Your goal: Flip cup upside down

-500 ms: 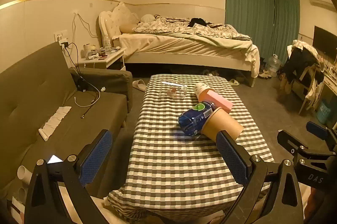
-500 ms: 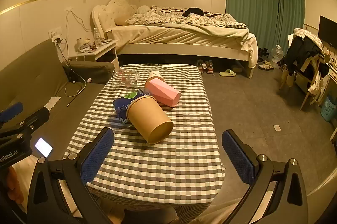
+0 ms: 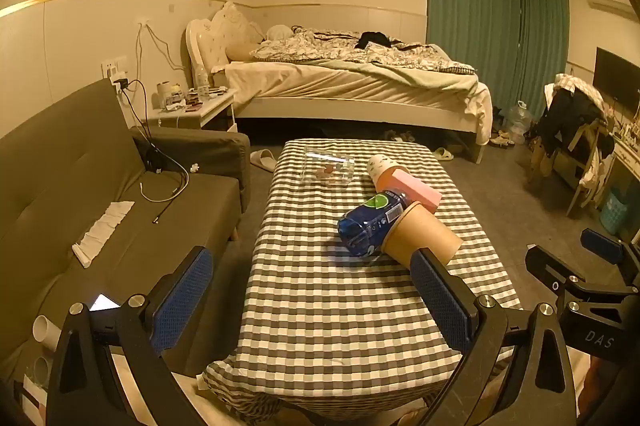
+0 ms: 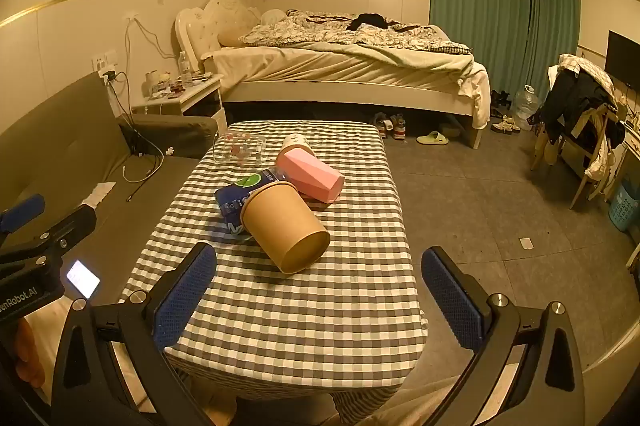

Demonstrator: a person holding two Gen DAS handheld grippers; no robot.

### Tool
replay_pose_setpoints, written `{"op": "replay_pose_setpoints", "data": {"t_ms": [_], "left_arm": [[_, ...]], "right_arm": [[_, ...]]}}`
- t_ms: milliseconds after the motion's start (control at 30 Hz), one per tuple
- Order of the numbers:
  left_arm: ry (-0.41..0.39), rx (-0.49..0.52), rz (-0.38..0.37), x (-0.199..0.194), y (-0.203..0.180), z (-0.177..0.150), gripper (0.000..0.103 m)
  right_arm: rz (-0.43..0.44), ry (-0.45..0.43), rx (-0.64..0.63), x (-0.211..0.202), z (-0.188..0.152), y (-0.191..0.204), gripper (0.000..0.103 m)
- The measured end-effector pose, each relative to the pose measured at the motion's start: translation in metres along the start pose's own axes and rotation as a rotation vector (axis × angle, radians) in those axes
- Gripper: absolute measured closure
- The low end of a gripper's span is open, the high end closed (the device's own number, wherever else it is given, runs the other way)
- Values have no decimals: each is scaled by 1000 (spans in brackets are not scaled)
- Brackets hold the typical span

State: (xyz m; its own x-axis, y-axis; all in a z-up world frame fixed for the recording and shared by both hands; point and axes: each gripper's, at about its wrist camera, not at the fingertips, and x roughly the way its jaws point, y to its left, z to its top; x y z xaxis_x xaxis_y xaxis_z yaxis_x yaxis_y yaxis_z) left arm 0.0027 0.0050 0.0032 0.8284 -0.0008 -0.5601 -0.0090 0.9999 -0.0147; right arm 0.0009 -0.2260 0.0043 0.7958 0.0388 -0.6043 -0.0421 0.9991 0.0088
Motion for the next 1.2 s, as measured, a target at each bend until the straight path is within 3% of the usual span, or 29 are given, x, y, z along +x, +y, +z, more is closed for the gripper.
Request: {"op": "replay_pose_setpoints", "data": {"t_ms": [1200], "left_arm": [[2, 2, 3, 3, -4, -4, 1]], "right_arm": [[0, 8, 2, 1, -1, 1, 0]]}}
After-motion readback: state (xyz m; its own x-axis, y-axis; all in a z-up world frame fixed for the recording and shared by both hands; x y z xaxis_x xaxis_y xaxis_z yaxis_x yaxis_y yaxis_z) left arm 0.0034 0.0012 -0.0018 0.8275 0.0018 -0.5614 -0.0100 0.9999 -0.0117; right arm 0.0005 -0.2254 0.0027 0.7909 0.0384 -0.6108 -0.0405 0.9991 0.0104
